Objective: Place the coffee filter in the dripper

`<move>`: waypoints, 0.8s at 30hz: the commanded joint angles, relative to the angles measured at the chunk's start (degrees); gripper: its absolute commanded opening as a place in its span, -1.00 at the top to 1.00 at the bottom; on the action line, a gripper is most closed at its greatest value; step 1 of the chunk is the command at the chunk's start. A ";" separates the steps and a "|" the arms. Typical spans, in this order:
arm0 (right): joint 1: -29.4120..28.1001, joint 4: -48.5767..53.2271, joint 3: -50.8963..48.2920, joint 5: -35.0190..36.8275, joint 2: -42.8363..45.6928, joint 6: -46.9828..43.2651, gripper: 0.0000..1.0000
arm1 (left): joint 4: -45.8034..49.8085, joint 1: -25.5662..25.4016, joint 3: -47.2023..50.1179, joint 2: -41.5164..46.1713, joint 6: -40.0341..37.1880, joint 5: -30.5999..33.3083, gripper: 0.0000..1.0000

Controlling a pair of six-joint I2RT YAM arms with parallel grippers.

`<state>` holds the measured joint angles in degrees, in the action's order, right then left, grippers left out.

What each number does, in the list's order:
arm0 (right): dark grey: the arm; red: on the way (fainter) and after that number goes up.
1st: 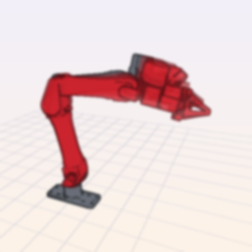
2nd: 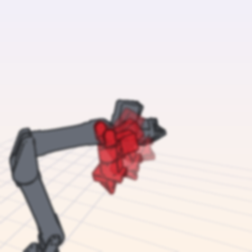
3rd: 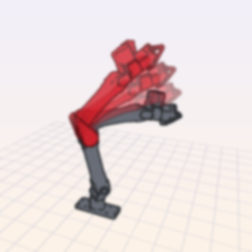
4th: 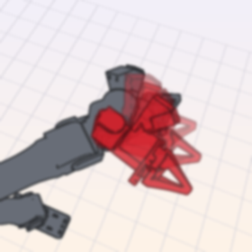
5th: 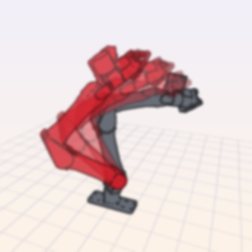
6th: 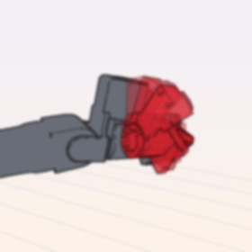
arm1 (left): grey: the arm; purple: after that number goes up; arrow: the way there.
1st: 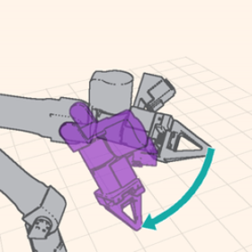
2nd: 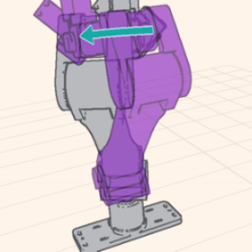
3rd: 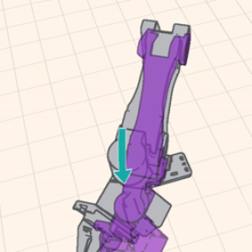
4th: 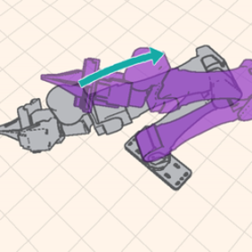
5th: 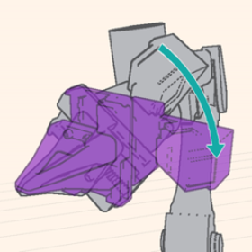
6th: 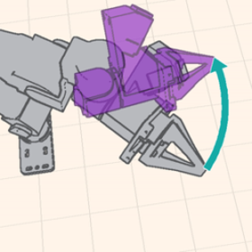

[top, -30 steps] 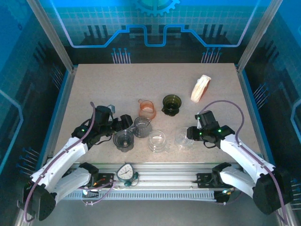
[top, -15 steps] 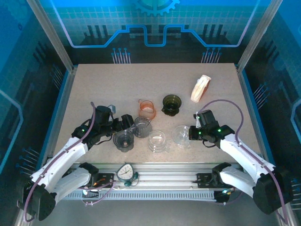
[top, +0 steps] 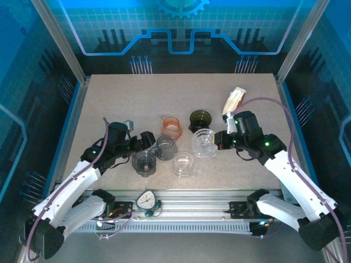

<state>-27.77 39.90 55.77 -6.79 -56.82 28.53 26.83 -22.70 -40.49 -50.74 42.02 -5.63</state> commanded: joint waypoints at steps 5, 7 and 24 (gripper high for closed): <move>-8.78 -2.64 4.85 -7.44 -7.61 4.83 1.00 | 3.13 -0.57 -2.05 3.24 -1.08 2.60 -0.98; -10.46 -3.12 5.52 -7.12 -9.56 5.04 1.00 | 3.31 -0.55 -1.90 3.44 -1.06 2.55 -0.98; -13.63 -5.75 4.28 -3.71 -14.79 4.65 1.00 | 3.16 -0.59 -1.05 4.05 -1.31 2.46 -0.98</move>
<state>-40.84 35.57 59.66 -10.83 -71.22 32.82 29.58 -22.74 -40.80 -47.29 41.82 -3.88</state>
